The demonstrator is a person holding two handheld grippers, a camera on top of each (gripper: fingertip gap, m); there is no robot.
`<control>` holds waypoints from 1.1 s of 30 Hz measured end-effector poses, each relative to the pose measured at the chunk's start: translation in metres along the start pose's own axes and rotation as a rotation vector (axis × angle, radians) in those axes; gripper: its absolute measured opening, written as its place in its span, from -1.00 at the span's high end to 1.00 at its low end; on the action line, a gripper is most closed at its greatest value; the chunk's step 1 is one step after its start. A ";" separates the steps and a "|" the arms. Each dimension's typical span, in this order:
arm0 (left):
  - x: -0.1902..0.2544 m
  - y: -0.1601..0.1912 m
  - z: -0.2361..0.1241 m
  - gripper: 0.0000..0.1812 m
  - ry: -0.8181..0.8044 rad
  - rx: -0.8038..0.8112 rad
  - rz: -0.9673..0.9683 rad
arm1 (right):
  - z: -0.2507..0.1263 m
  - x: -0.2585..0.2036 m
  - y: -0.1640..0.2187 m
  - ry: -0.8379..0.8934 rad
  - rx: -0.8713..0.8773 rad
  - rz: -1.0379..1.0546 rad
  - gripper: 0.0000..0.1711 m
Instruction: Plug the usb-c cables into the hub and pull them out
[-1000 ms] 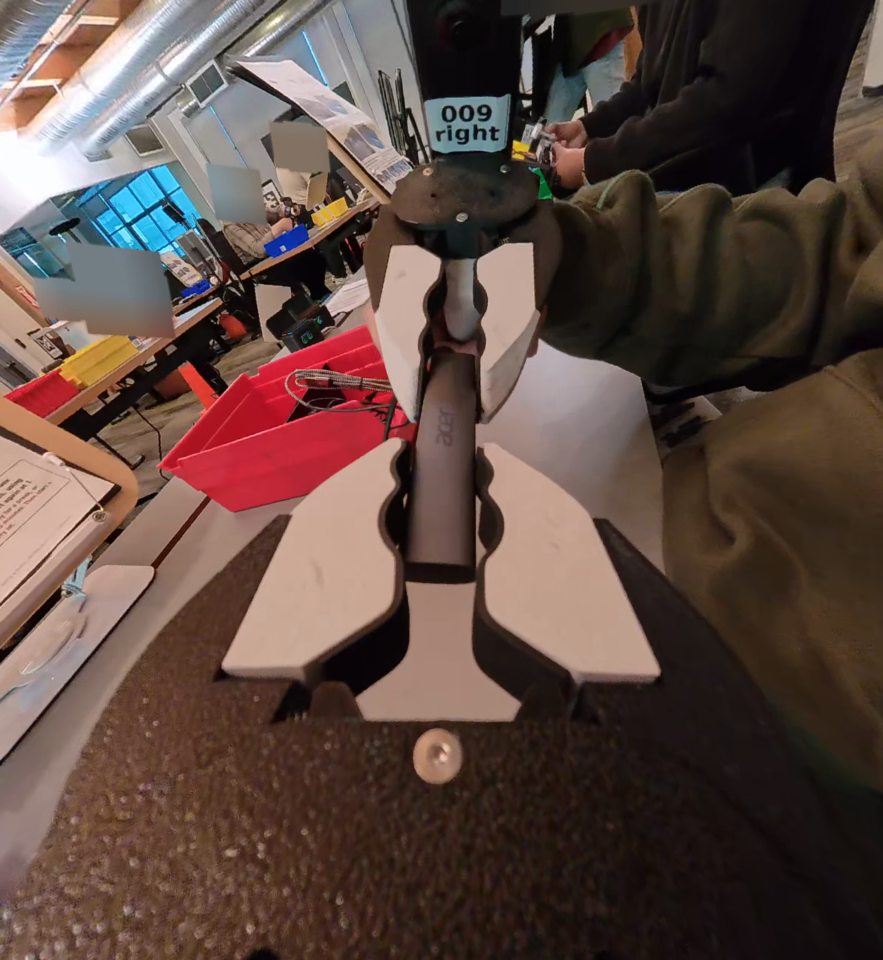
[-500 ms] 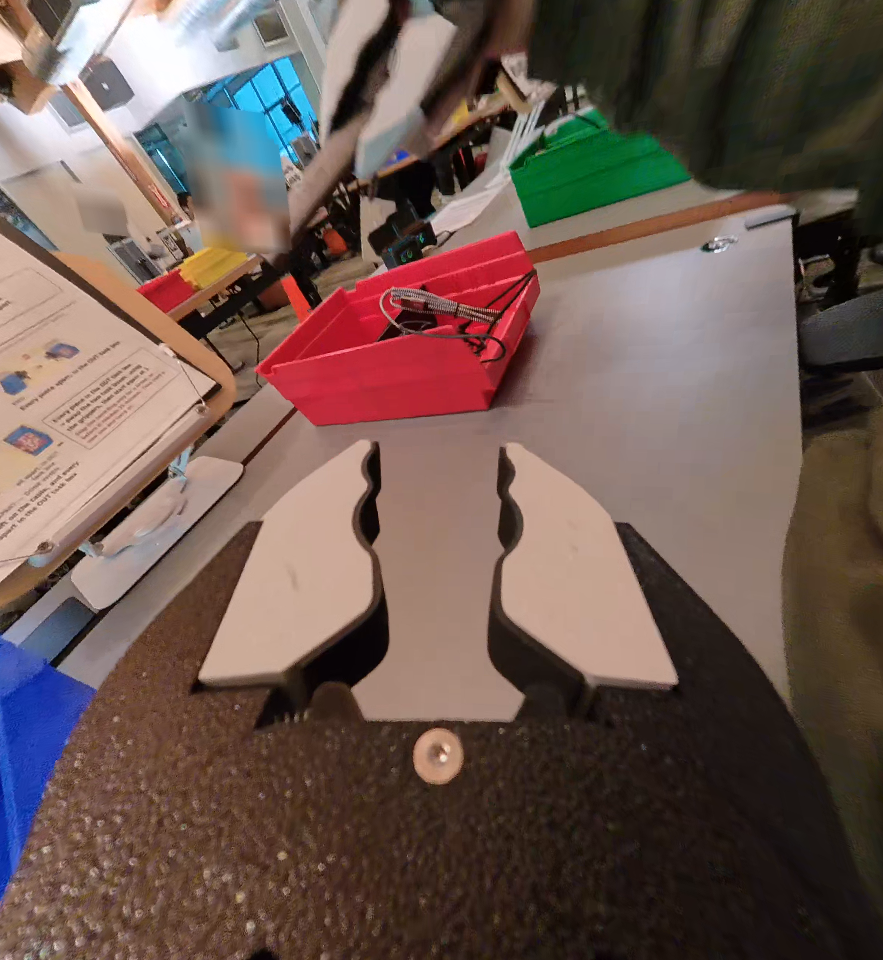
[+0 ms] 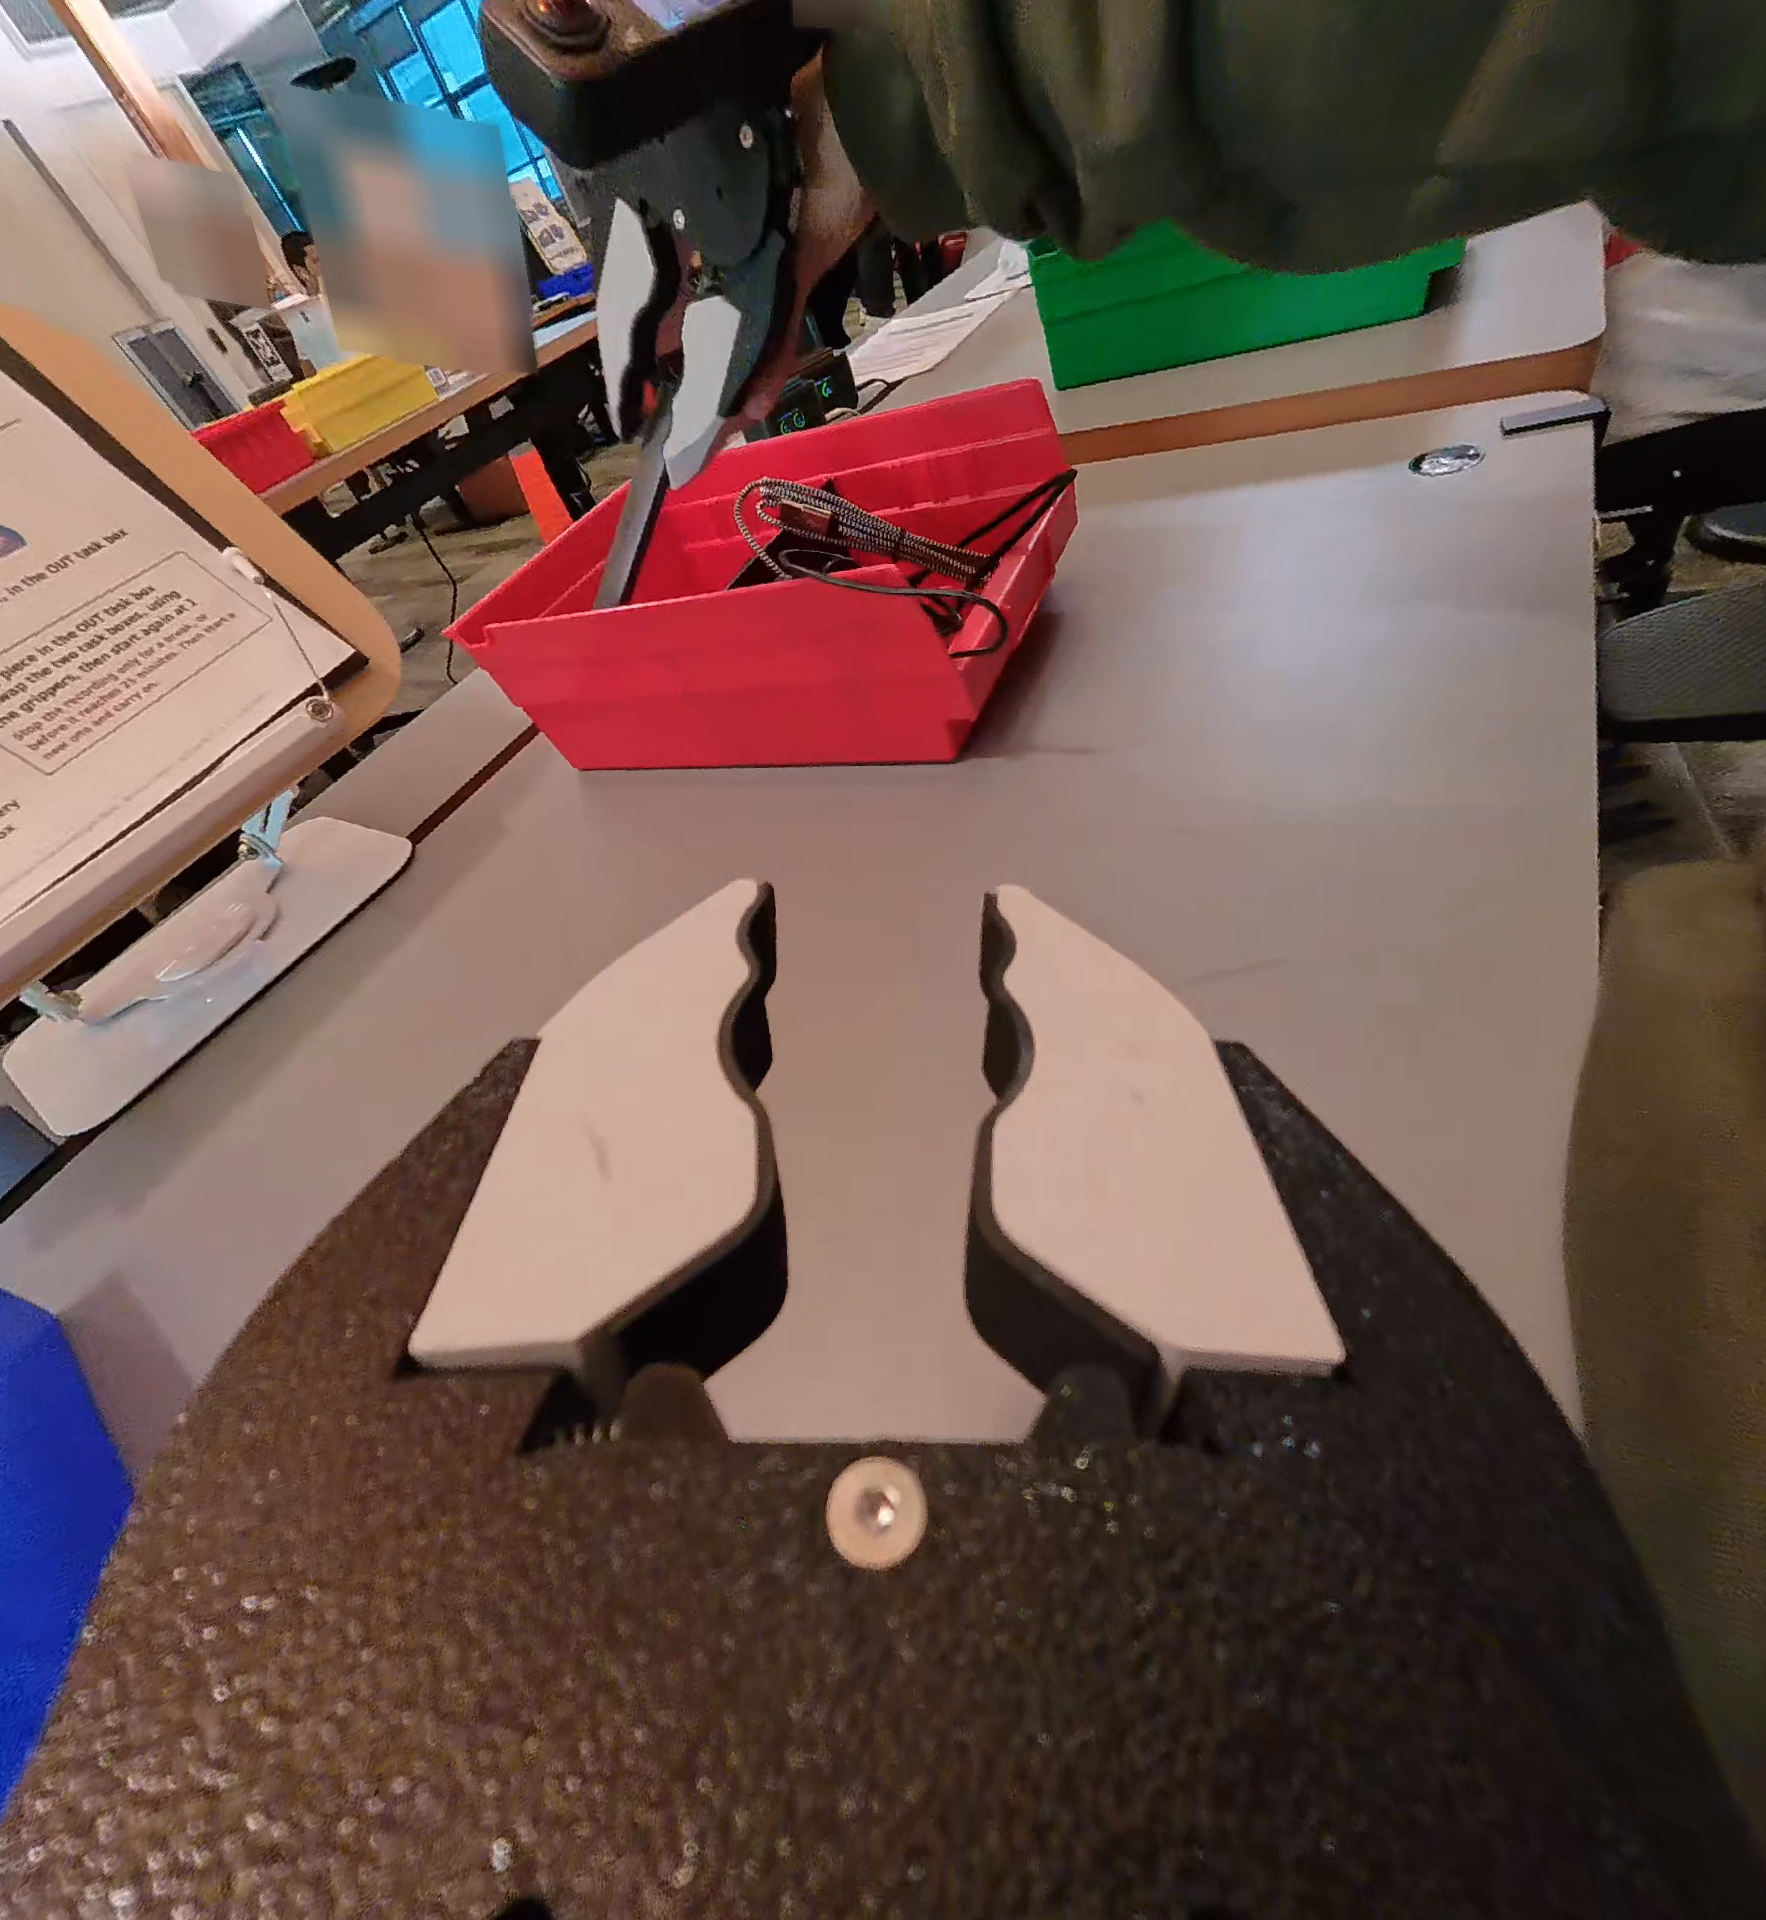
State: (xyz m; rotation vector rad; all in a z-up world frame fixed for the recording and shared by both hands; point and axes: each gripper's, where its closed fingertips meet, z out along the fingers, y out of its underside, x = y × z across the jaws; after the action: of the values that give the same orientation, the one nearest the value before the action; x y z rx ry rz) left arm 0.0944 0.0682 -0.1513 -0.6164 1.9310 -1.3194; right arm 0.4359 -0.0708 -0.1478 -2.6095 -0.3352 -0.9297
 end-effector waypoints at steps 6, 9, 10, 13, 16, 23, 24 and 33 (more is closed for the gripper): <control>0.000 0.005 0.003 0.59 0.010 -0.012 -0.023 | -0.027 0.039 -0.011 0.145 0.184 0.241 0.47; 0.007 0.003 0.007 0.59 0.026 -0.017 -0.013 | -0.046 0.044 -0.001 0.236 0.146 0.227 0.48; 0.010 0.002 0.010 0.59 0.034 -0.023 -0.006 | -0.053 0.041 -0.001 0.251 0.153 0.225 0.49; 0.021 0.007 0.019 0.59 0.060 -0.059 0.016 | -0.069 0.022 0.014 0.267 0.169 0.263 0.52; 0.031 0.016 0.031 0.59 0.084 -0.103 0.024 | -0.084 0.012 0.049 0.327 0.116 0.348 0.55; 0.046 0.030 0.053 0.59 0.165 -0.126 -0.044 | -0.049 0.006 0.098 0.311 -0.022 0.213 0.62; 0.046 0.031 0.055 0.59 0.173 -0.122 -0.069 | -0.039 0.002 0.088 0.274 0.003 0.159 0.59; 0.037 0.041 0.044 0.59 0.202 -0.111 -0.158 | 0.024 -0.007 0.103 -0.003 -0.336 -0.133 0.85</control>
State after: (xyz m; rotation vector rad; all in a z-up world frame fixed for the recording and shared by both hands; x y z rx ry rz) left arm 0.1048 0.0306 -0.2103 -0.7268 2.1678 -1.4253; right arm 0.4781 -0.1554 -0.1951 -2.9210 -0.3871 -1.1114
